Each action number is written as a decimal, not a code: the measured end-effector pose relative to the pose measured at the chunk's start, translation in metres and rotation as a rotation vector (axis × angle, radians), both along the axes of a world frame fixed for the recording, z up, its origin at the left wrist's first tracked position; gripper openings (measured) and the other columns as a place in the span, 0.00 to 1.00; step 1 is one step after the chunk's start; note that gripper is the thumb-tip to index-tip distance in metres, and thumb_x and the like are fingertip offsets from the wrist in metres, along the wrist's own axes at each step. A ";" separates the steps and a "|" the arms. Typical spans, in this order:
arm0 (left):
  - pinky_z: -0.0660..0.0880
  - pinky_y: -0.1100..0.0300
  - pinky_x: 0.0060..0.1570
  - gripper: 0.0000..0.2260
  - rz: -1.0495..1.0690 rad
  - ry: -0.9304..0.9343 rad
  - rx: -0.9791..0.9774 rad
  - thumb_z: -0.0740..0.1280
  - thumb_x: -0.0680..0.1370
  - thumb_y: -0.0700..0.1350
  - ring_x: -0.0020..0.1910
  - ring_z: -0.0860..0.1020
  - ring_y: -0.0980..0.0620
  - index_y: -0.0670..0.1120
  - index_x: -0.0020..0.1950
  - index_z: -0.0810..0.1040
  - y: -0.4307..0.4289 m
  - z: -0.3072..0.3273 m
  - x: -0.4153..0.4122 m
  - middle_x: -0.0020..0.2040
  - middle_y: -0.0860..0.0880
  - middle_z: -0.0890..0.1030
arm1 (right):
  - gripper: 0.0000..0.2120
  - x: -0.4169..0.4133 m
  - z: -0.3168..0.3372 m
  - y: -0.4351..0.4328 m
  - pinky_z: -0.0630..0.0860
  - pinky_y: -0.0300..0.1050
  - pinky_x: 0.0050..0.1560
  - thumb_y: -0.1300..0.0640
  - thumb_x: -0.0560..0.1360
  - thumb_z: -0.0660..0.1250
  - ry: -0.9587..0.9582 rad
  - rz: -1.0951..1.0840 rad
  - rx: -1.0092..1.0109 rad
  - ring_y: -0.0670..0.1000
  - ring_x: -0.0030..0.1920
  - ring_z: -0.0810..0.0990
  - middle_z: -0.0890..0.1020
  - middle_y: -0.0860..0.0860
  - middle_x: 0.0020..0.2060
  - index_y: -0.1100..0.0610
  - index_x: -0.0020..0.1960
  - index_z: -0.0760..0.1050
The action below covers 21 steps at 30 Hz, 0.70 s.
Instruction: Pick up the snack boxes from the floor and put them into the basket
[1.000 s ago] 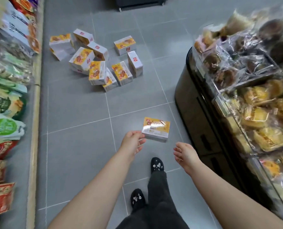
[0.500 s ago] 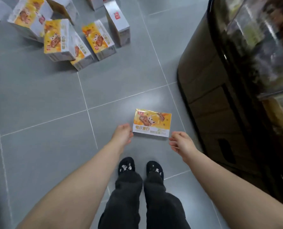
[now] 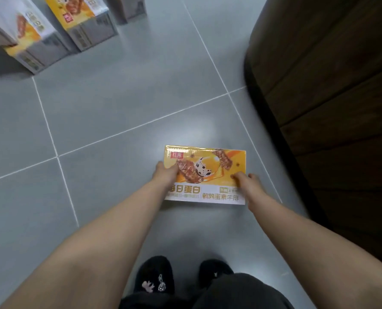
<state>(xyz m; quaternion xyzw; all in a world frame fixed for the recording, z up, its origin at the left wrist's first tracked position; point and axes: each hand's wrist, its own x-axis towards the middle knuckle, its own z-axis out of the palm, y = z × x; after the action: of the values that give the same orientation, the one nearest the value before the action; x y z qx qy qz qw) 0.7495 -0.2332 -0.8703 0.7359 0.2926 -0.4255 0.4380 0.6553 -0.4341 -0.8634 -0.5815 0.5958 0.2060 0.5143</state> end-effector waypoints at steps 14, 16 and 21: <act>0.77 0.45 0.56 0.42 0.598 -0.086 0.050 0.63 0.56 0.76 0.51 0.80 0.42 0.46 0.56 0.72 0.045 0.251 -0.020 0.54 0.45 0.80 | 0.61 0.019 0.195 0.030 0.77 0.71 0.48 0.17 0.38 0.65 0.021 -0.124 0.337 0.64 0.44 0.85 0.83 0.56 0.54 0.50 0.63 0.75; 0.77 0.44 0.56 0.44 0.707 -0.090 0.084 0.61 0.56 0.78 0.53 0.80 0.41 0.45 0.58 0.71 0.065 0.331 -0.035 0.56 0.45 0.79 | 0.60 0.024 0.279 0.054 0.79 0.68 0.41 0.17 0.38 0.63 0.067 -0.044 0.341 0.63 0.42 0.86 0.85 0.56 0.51 0.51 0.62 0.76; 0.77 0.44 0.55 0.46 0.925 -0.148 0.202 0.64 0.57 0.74 0.55 0.80 0.39 0.43 0.64 0.70 0.114 0.477 -0.092 0.60 0.42 0.78 | 0.46 0.009 0.429 0.105 0.80 0.53 0.33 0.23 0.49 0.60 0.063 0.222 0.250 0.58 0.40 0.86 0.85 0.55 0.49 0.51 0.58 0.77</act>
<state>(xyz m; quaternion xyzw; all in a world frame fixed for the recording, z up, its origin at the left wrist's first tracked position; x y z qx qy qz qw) 0.6577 -0.1191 -0.3935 0.5953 0.5975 -0.1020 0.5275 0.6639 -0.3289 -0.4343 -0.5682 0.5136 0.3522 0.5379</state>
